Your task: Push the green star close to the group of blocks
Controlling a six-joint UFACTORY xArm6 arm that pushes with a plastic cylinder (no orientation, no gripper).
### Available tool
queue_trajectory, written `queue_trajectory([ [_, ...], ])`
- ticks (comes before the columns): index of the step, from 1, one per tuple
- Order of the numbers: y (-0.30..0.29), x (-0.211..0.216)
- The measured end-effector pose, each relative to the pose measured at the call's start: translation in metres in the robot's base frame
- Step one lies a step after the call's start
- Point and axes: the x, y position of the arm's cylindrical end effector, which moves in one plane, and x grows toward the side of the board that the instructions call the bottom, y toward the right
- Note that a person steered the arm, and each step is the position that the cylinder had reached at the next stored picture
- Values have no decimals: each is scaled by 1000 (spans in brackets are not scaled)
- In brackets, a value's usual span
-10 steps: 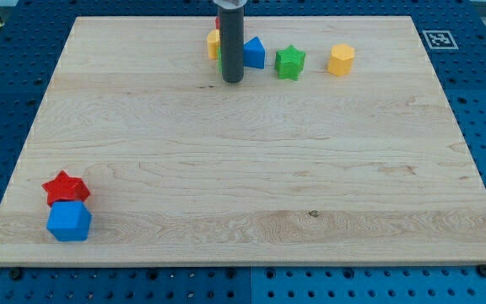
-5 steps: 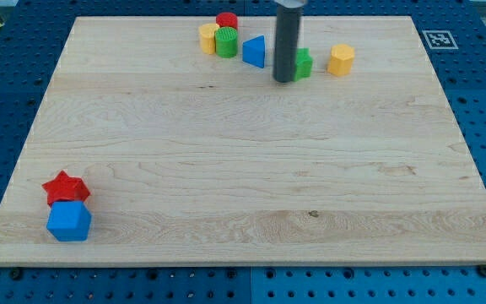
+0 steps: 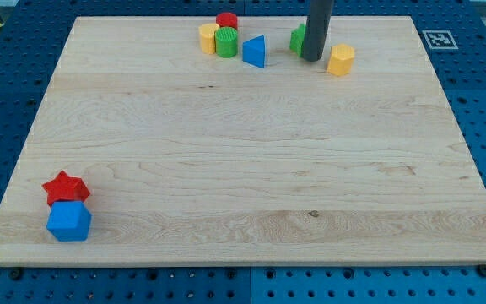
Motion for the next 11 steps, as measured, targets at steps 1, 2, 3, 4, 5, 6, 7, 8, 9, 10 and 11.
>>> queue_trajectory([
  [1,0,-10],
  [2,28,-11],
  [3,48,-32],
  [4,43,-54],
  [5,32,-55],
  [6,31,-49],
  [7,27,-44],
  [8,18,-42],
  [9,8,-41],
  [10,-8,-39],
  [11,-24,-36],
])
